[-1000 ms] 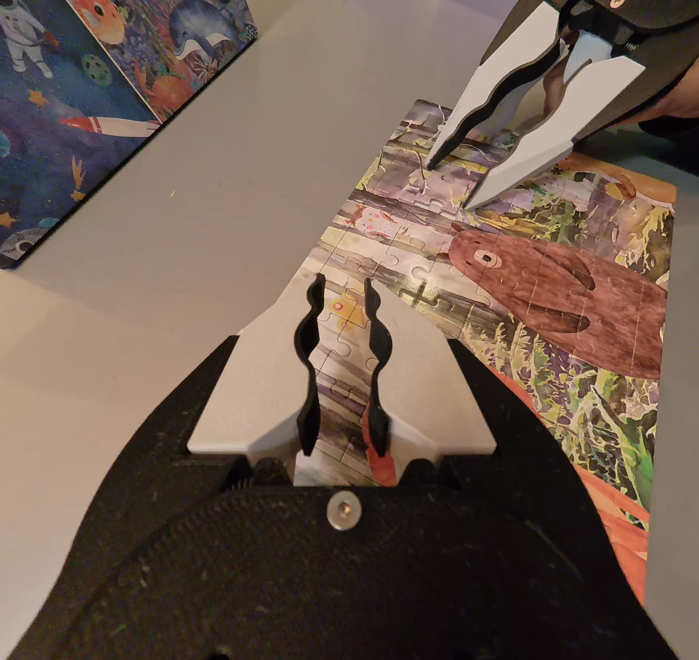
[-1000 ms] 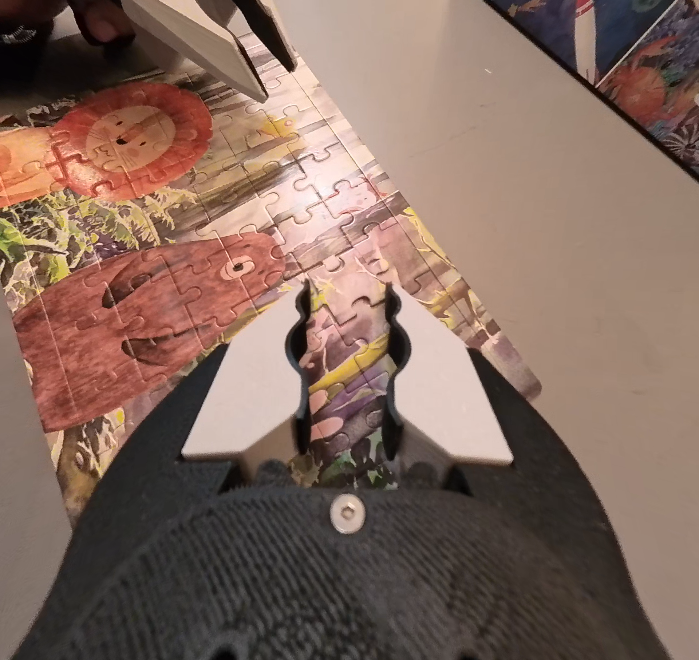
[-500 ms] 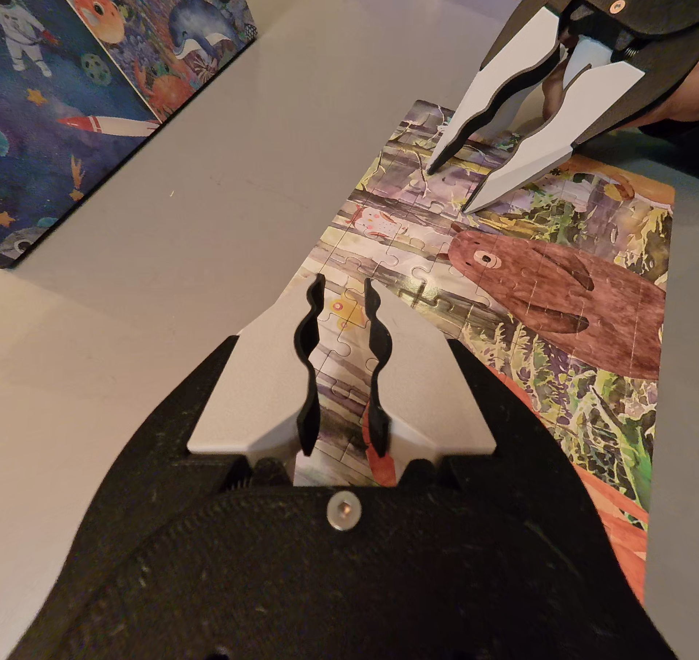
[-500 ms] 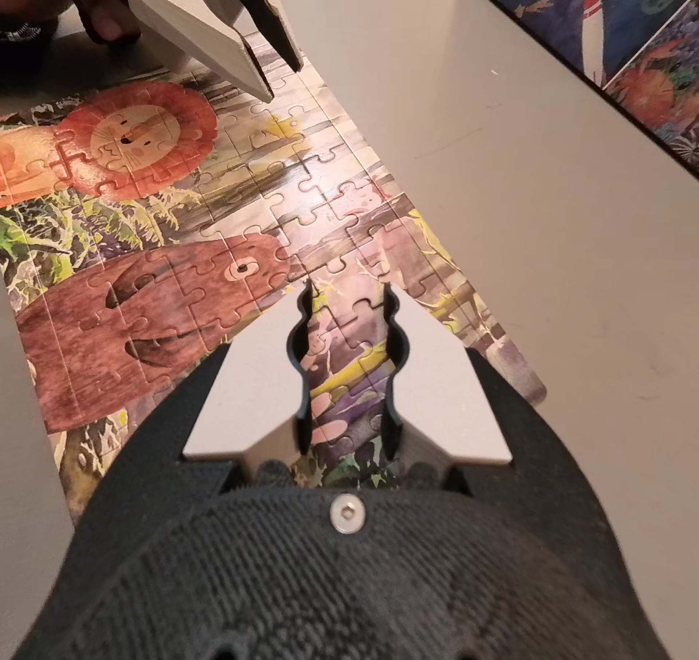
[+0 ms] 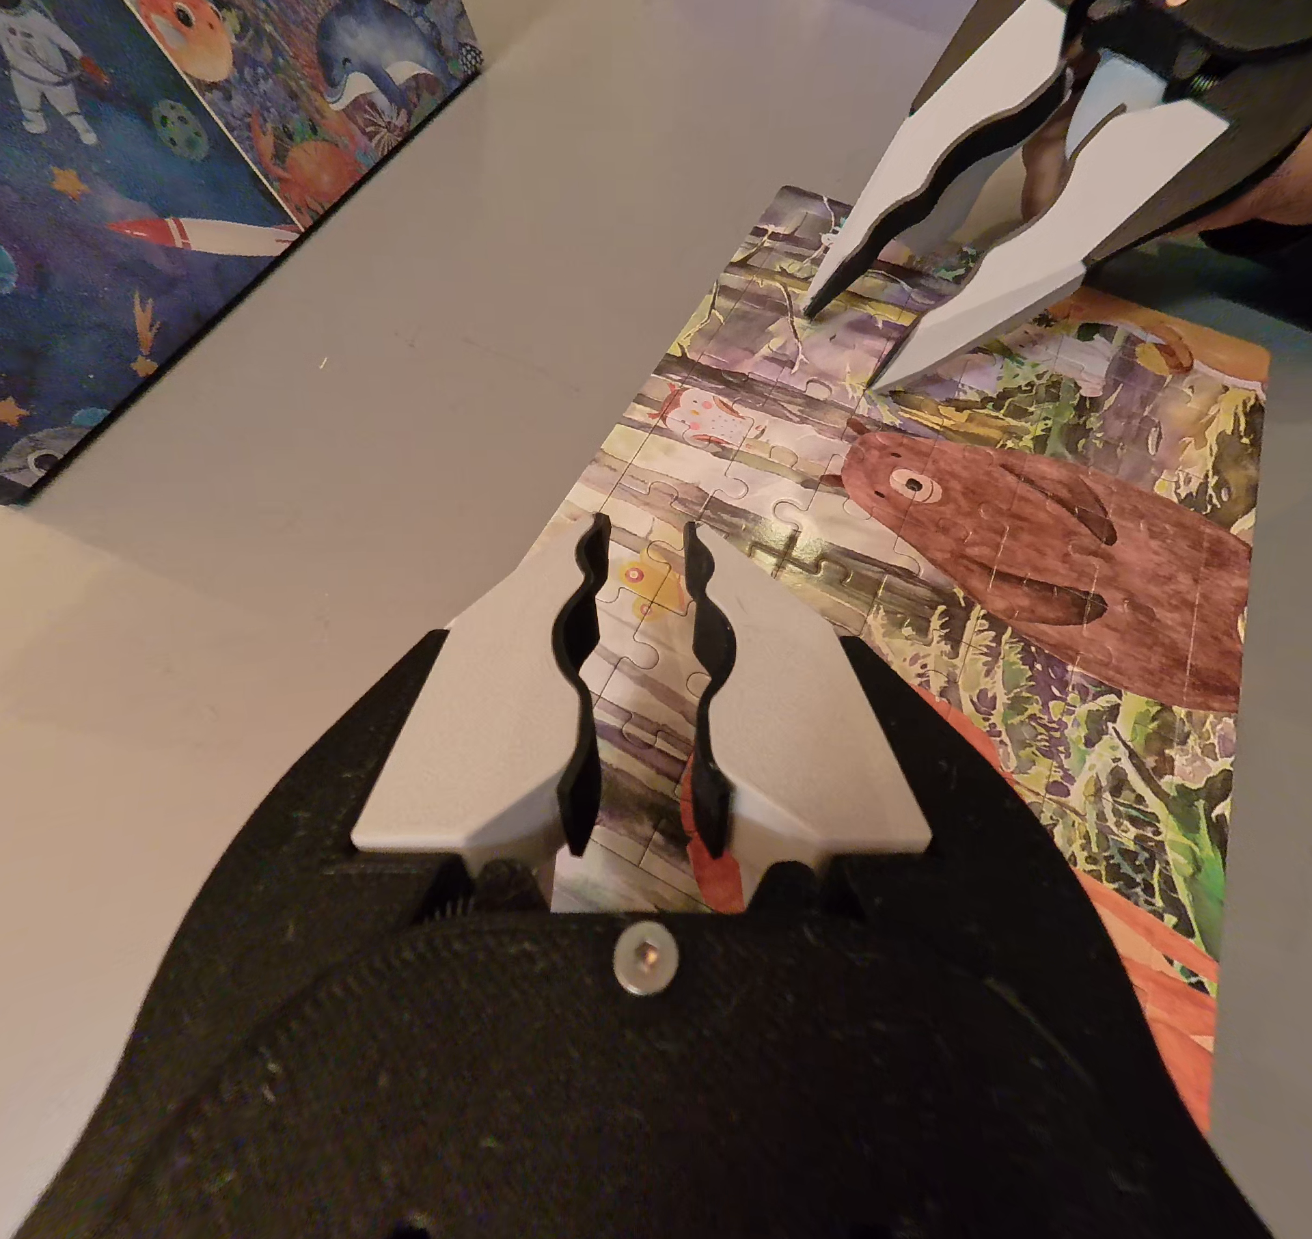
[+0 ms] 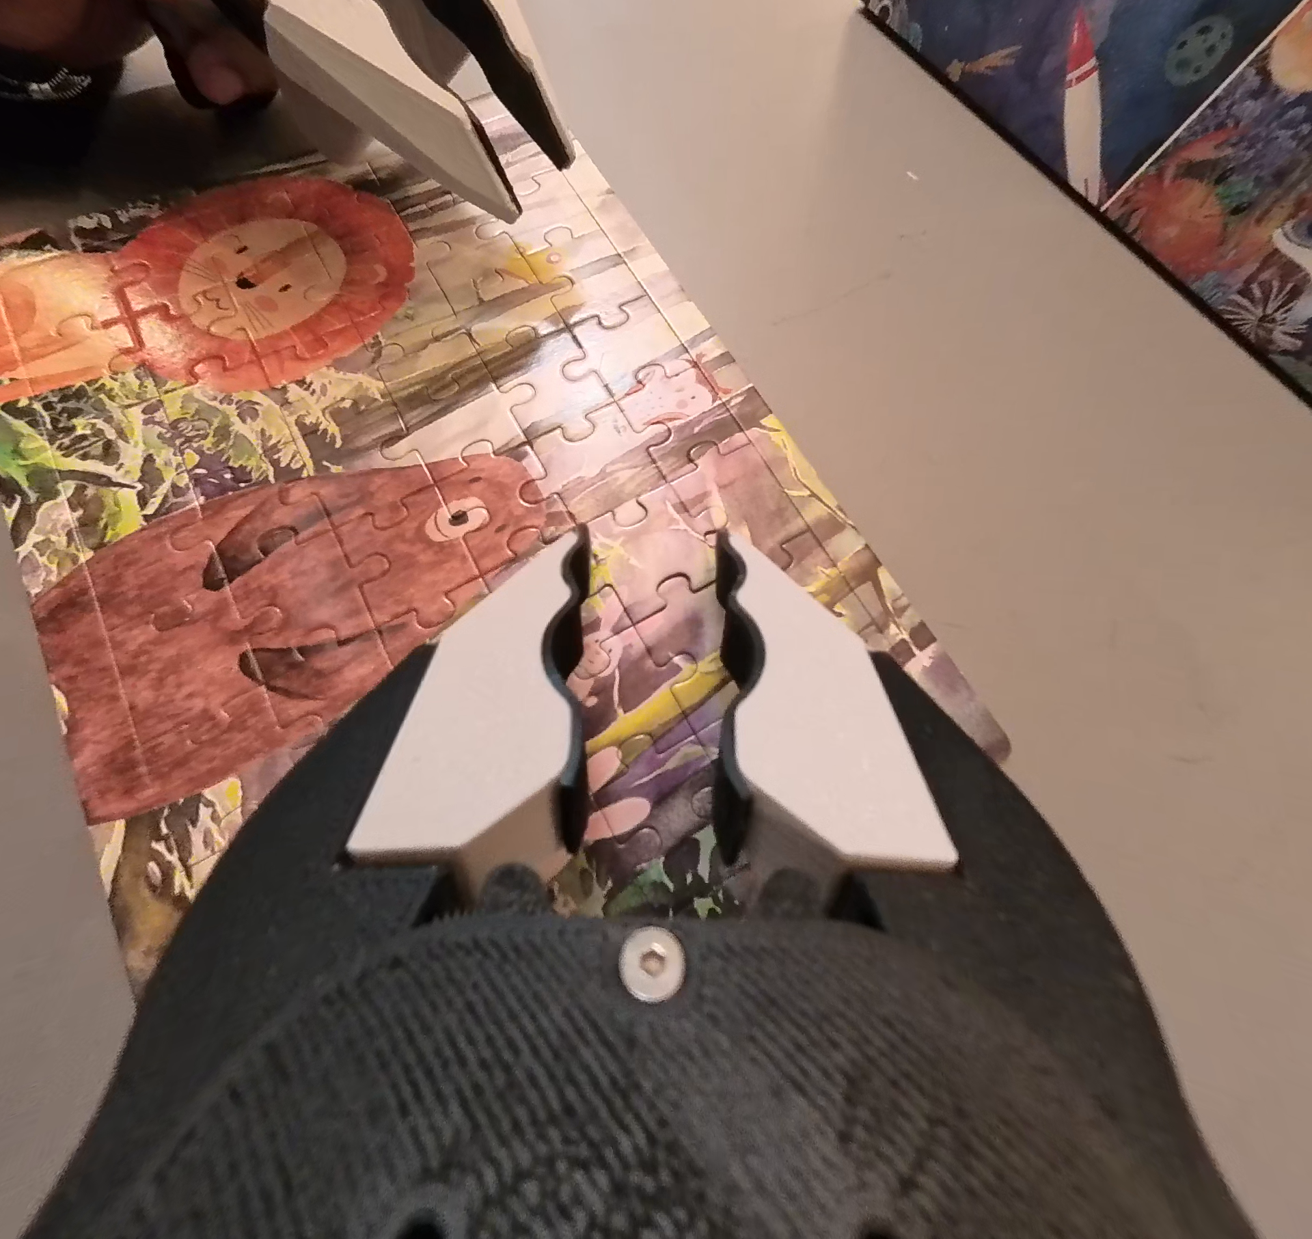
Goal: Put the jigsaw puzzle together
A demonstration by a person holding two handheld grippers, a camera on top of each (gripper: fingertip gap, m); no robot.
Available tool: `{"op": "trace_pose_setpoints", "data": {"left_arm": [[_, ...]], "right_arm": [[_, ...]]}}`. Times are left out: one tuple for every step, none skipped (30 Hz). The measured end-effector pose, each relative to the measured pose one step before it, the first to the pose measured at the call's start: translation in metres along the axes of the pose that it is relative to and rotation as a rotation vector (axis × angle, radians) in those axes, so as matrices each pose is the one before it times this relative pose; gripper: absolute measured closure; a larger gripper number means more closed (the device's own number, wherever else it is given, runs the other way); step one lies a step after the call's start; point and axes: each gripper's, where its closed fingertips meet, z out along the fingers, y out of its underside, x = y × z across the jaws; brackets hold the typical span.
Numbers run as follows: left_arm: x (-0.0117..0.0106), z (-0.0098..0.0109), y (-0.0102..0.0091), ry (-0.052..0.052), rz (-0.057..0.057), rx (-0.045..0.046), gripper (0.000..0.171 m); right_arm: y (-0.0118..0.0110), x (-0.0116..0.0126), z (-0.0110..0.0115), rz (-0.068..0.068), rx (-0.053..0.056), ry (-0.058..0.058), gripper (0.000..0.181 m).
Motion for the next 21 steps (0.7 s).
{"op": "trace_pose_setpoints", "data": {"left_arm": [[0.0,-0.00002,0.00004,-0.0001,-0.0001,-0.00028,0.152],[-0.00003,0.00002,0.0,0.0002,-0.0004,-0.0002,0.152],[0.00002,0.00002,0.0,0.0004,-0.0007,-0.00017,0.153],[0.00002,-0.00007,0.00003,0.0002,-0.0005,0.00017,0.153],[-0.00008,-0.00003,-0.00001,0.0001,-0.0004,0.00022,0.153],[0.00003,0.0,0.0,0.0001,-0.0003,-0.00004,0.153],[0.0,0.00001,-0.00001,0.0,-0.0001,0.00008,0.153],[-0.00001,-0.00002,0.00004,-0.0002,-0.0002,-0.00032,0.152],[-0.00003,-0.00003,0.00006,-0.0003,-0.0001,-0.00041,0.152],[-0.00002,0.00002,-0.00004,-0.0001,0.0001,0.00029,0.152],[0.00003,-0.00014,-0.00007,-0.0001,0.0001,0.0004,0.152],[0.00006,0.00011,0.00008,0.0001,-0.0003,-0.00034,0.152],[-0.00007,-0.00001,0.00009,0.0005,-0.0007,-0.00099,0.152],[-0.00001,0.00004,0.00014,0.0003,-0.0007,-0.0006,0.152],[-0.00002,0.00003,-0.00003,0.0002,-0.0006,0.00001,0.152],[-0.00003,-0.00004,0.00001,0.0003,-0.0008,0.0001,0.152],[-0.00002,0.00004,-0.00001,0.0007,-0.001,-0.00029,0.152],[-0.00001,0.00002,0.00004,0.0007,-0.001,-0.00066,0.152],[0.0,0.00005,0.00013,0.0005,-0.0005,-0.00053,0.152],[0.00006,-0.00008,-0.00008,-0.0001,0.0003,0.00013,0.152],[-0.00005,-0.00001,-0.00002,-0.0006,0.0009,0.00029,0.152]], "right_arm": [[0.00038,0.00029,0.00021,0.0012,-0.0019,0.0019,0.148],[0.00116,0.00028,0.00068,0.0028,-0.0064,0.0012,0.15],[0.00188,0.00008,0.00112,0.003,-0.0102,-0.0005,0.151],[0.00183,-0.00048,0.00126,0.0023,-0.0097,-0.0028,0.152],[-0.00047,-0.0009,0.00032,0.0035,0.0025,-0.0054,0.153],[-0.00028,-0.00054,0.0,0.0004,0.0001,-0.0029,0.155],[-0.00019,-0.00021,0.0003,0.0003,0.0007,-0.0001,0.155],[-0.00034,-0.00068,0.00022,0.004,0.0019,-0.004,0.156],[-0.0004,-0.00092,0.00028,0.0077,0.0021,-0.0071,0.157],[-0.00022,-0.0001,0.00028,0.0114,0.0017,-0.004,0.157],[0.00044,0.00149,0.00043,0.0122,-0.0032,0.0038,0.16],[-0.00005,0.00097,0.00013,0.0118,-0.0008,0.0002,0.161],[-0.00017,0.00056,-0.00003,0.0081,0.0006,-0.0007,0.162],[0.00005,0.00037,-0.0001,0.0037,0.0003,0.001,0.163],[0.00002,0.0004,-0.00001,0.0002,-0.0002,0.003,0.164],[0.00007,0.00074,0.00014,-0.0006,-0.0007,0.0058,0.165],[-0.00011,0.00054,0.00019,0.0002,-0.0006,0.0046,0.167],[-0.00017,-0.00022,0.00006,-0.0002,-0.0017,0.0005,0.172],[-0.0005,0.0002,-0.00015,-0.004,-0.0035,0.0058,0.18],[-0.00167,0.00189,-0.00049,-0.0099,0.004,0.0217,0.181],[-0.00267,0.00193,-0.00016,-0.0115,0.0122,0.0223,0.181]]}}
